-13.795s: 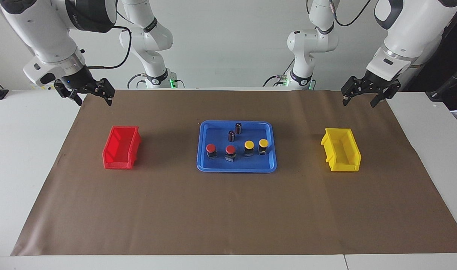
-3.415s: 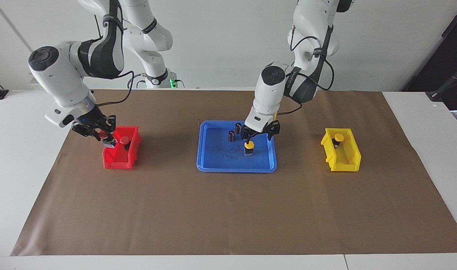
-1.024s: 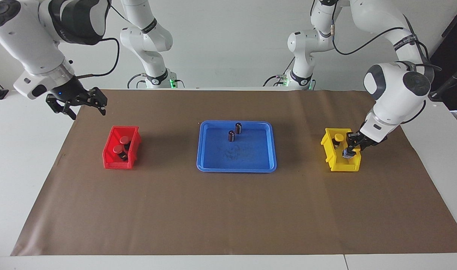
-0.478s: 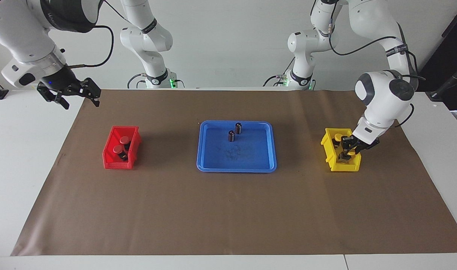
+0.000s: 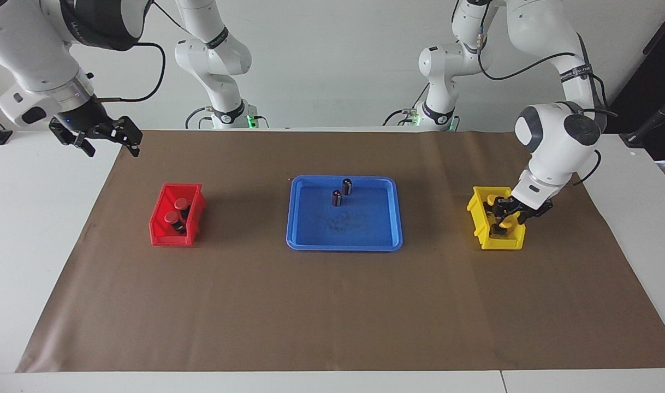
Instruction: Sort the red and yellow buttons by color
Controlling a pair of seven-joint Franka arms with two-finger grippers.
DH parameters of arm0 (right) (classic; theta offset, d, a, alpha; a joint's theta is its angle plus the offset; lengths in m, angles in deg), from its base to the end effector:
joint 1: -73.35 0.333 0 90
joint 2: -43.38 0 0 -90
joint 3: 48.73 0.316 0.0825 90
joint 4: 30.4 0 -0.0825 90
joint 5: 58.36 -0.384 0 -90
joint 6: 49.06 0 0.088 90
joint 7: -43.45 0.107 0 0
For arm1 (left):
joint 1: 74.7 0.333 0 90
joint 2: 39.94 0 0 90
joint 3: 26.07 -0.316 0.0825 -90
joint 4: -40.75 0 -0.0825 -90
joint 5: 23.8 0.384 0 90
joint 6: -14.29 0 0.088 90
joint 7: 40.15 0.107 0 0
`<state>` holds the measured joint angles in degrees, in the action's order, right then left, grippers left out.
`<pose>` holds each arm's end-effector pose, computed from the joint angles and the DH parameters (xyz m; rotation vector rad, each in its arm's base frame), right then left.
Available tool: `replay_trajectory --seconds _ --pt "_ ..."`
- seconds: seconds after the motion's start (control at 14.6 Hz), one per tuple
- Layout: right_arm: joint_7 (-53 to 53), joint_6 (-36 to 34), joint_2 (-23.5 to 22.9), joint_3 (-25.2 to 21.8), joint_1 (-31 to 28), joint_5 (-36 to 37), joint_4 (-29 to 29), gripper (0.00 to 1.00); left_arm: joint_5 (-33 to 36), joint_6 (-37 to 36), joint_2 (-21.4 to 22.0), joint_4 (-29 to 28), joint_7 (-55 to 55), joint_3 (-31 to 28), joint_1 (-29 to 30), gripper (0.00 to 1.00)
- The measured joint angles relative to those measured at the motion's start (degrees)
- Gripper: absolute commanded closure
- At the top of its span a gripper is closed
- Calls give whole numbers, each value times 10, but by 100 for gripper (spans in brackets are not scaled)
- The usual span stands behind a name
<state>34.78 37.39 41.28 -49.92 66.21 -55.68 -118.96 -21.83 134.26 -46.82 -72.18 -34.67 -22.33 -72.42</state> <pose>0.5522 -0.0859 0.6108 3.1030 0.0074 -0.1237 0.5821 -0.0123 0.4109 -3.1121 0.2147 -0.0036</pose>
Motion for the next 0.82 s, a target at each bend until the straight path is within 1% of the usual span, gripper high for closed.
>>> replay_trajectory --seconds 0.27,0.48,0.61,0.82 --pt "0 0 0 5 1 0 -2 0 0 -164 20 125 67 0 1 0" --pt "0 0 0 7 1 0 -2 0 -6 -252 51 186 80 1 1 0" --pt "0 0 0 8 4 0 -3 0 -8 -285 72 208 83 6 1 0" --pt "0 0 0 9 8 0 -3 0 -9 -302 90 214 83 11 -1 0"
